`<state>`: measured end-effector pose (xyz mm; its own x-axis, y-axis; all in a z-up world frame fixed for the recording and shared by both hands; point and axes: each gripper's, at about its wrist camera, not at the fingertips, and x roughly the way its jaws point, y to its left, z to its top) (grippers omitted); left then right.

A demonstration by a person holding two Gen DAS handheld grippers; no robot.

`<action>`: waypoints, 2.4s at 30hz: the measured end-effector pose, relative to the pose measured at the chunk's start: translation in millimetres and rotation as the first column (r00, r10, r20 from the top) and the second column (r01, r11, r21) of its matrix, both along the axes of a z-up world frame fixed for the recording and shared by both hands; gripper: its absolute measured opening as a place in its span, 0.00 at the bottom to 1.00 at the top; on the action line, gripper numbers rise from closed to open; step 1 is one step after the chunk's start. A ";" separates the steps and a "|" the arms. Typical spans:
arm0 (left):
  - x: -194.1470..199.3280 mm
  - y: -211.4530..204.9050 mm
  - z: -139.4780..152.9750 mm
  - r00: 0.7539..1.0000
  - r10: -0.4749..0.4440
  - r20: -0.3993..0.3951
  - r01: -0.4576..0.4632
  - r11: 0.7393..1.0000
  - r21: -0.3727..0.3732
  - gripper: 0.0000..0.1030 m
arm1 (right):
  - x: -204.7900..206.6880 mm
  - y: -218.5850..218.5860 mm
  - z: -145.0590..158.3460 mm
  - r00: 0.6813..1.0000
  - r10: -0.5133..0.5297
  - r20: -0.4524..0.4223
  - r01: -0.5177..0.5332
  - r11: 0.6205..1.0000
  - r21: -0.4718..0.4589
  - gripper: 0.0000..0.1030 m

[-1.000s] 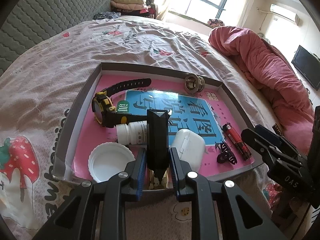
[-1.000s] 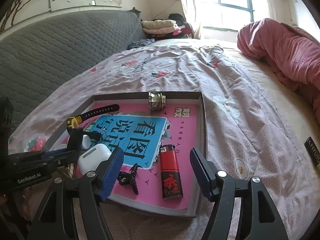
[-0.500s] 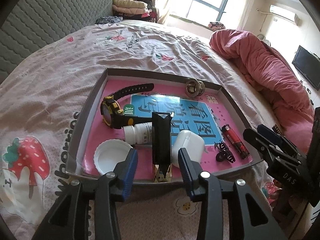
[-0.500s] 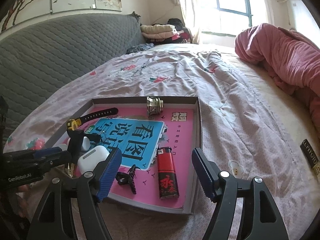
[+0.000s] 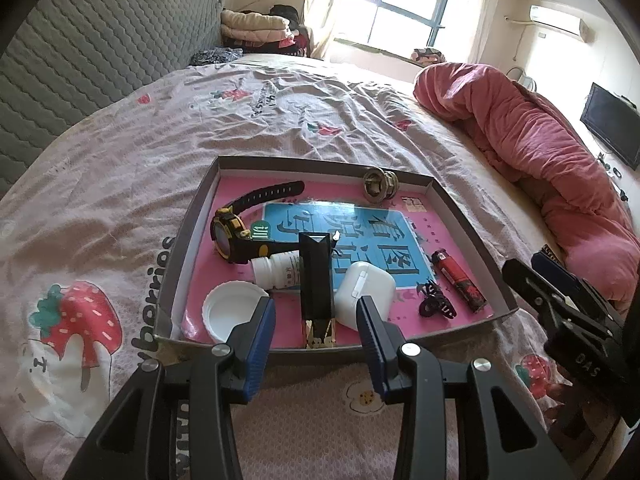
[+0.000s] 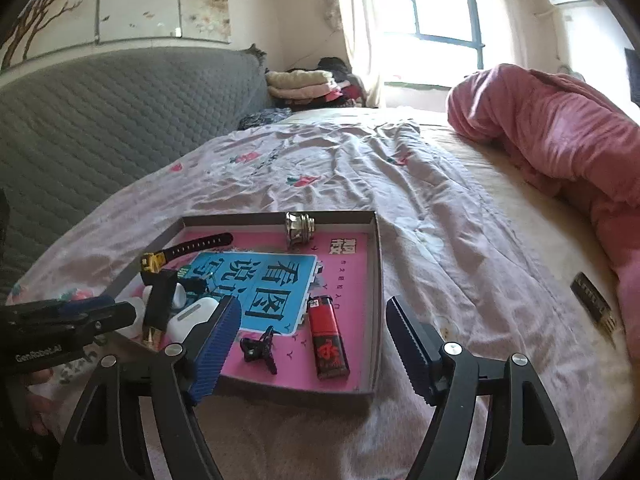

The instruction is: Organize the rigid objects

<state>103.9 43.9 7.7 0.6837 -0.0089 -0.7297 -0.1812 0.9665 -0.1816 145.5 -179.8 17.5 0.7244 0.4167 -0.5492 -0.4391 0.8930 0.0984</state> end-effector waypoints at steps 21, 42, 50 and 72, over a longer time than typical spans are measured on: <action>-44.9 -0.2 25.8 0.999 0.009 0.036 -0.013 0.995 0.102 0.61 | -50.8 -0.1 8.6 0.997 -0.069 0.044 0.070 0.997 -0.044 0.74; -86.9 8.2 23.7 0.993 0.117 -0.022 -0.116 0.993 0.021 0.61 | -108.1 16.6 8.2 0.999 0.013 0.037 -0.009 0.994 -0.109 0.74; -104.9 1.3 31.6 0.997 0.078 0.000 -0.078 0.997 0.022 0.61 | -129.6 22.3 10.5 0.998 0.042 0.048 -0.036 0.990 -0.135 0.74; -130.8 -16.7 30.6 0.999 0.047 -0.018 -0.046 0.998 0.053 0.61 | -155.3 15.2 16.8 0.999 0.029 0.036 -0.024 0.992 -0.123 0.74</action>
<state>-26.9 27.2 38.3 0.6681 0.0610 -0.7416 -0.2291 0.9651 -0.1270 -9.8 -164.5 34.3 0.7350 0.3675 -0.5698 -0.4641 0.8854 -0.0276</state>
